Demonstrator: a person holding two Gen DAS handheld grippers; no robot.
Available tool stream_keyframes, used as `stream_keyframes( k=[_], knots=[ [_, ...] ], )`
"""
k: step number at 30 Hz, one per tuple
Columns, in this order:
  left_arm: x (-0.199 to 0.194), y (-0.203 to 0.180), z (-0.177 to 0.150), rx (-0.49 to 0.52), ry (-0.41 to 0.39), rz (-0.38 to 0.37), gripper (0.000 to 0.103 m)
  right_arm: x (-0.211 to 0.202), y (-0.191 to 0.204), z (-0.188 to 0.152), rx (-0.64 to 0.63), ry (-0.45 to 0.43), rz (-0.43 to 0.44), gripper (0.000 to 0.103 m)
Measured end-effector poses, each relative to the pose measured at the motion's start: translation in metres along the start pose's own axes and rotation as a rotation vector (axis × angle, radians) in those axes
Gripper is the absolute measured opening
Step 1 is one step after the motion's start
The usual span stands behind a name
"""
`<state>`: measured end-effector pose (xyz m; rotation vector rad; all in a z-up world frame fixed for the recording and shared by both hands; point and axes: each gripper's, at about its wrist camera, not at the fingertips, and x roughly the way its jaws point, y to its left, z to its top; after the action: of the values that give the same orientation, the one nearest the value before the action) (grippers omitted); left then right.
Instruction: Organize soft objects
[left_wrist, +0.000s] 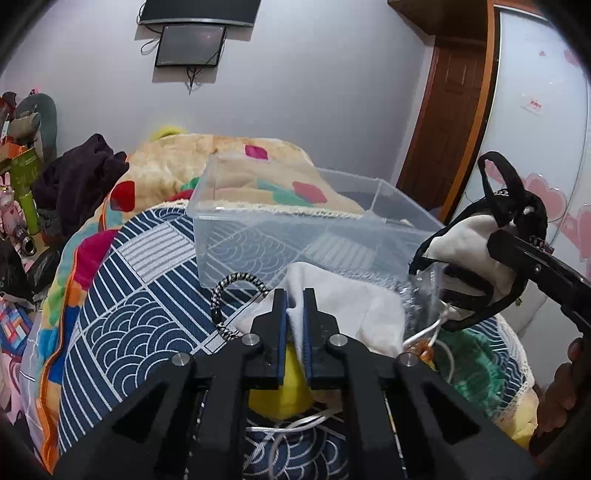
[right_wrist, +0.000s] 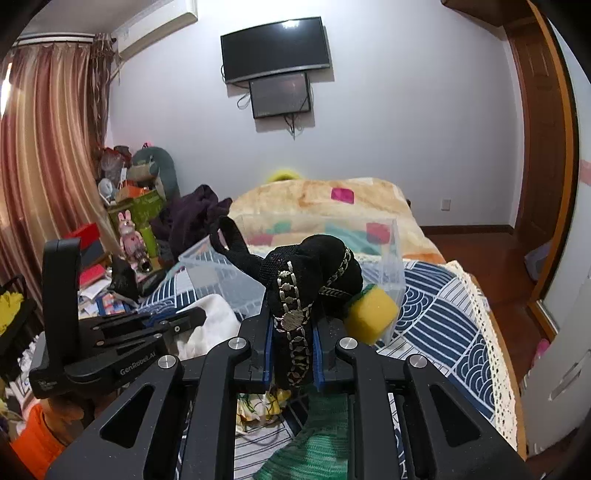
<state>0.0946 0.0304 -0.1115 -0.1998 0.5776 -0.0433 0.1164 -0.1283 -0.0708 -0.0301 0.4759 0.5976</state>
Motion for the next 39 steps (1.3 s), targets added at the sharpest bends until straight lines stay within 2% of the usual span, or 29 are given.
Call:
stream_keyframes(
  k=[8,14,27,31,38,39],
  knots=[
    [-0.019,0.004,0.013,-0.043,-0.035,-0.058,0.006,-0.018,-0.004,0.011,0.014,-0.063,0.002,0.015],
    [-0.031,0.002,0.024,-0.055,-0.061,-0.073,0.006,-0.021,0.000,0.018,0.000,-0.082,0.013,0.015],
    [-0.035,0.011,0.056,-0.043,-0.101,-0.057,0.006,0.008,0.005,0.018,-0.032,-0.017,-0.010,0.015],
    [-0.027,0.012,0.052,-0.021,-0.072,-0.046,0.006,0.021,0.011,0.020,-0.055,0.029,0.023,0.015],
    [-0.003,0.016,0.024,-0.026,0.061,-0.072,0.007,0.043,0.037,0.003,-0.138,0.111,0.088,0.018],
    [-0.002,0.017,0.021,-0.028,0.073,-0.076,0.010,0.045,0.040,0.000,-0.146,0.124,0.096,0.018]
  ],
)
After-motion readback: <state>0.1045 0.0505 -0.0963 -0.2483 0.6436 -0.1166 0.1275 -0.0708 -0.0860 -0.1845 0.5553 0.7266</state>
